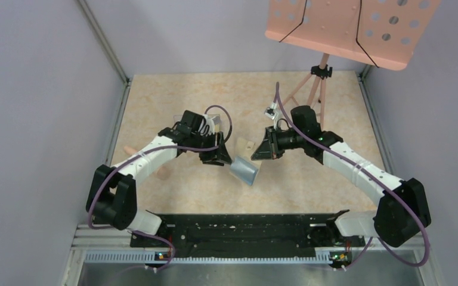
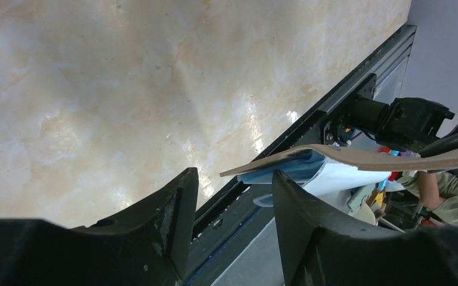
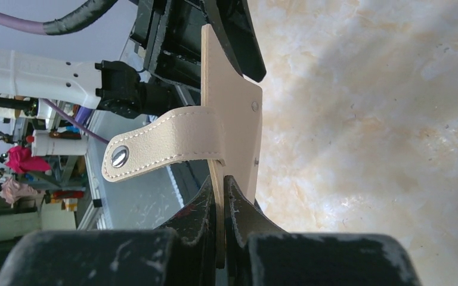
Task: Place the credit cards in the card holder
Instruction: Open the card holder at the center of the board, then move the storage box to the center of the board, then pick up the credit card from the storage box.
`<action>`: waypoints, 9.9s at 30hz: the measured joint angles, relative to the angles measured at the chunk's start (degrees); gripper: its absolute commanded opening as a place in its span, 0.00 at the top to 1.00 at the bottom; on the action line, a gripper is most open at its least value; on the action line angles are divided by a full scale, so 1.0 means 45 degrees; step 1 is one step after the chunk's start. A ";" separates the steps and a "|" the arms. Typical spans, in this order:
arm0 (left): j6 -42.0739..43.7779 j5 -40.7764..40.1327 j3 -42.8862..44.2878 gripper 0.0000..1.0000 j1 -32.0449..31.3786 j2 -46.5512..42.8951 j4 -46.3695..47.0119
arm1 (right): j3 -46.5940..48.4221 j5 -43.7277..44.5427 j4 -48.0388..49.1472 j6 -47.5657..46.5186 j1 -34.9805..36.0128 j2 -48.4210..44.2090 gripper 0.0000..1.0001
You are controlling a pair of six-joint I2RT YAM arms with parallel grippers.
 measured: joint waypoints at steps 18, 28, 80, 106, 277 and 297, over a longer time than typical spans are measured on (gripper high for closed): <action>0.0675 0.0665 0.1151 0.45 -0.0583 -0.0384 -0.0248 | -0.0078 -0.0155 -0.0015 -0.0058 0.0000 0.0350 1.00; 0.0602 0.2205 0.1175 0.35 -0.0583 -0.0359 0.1200 | -0.0083 -0.1501 0.0049 0.0010 0.0000 0.0403 1.00; -0.3181 0.4027 -0.0112 1.00 -0.0525 -0.0850 0.6125 | -0.2166 -0.2205 0.4877 0.3502 -0.0918 -0.0461 0.51; -0.2113 0.0539 -0.1564 0.45 -0.0306 -0.3041 0.2623 | -0.2205 -0.1948 0.5872 0.4726 -0.1073 0.0238 1.00; -0.1894 -0.8242 0.3143 0.02 0.0685 0.0559 -0.3706 | 1.5897 0.5921 -0.6902 0.0928 0.1428 1.4275 1.00; -0.2025 -0.4673 0.3254 0.18 0.0889 0.1710 -0.2399 | 0.9748 0.4546 -0.5207 0.2089 0.1574 1.0744 0.57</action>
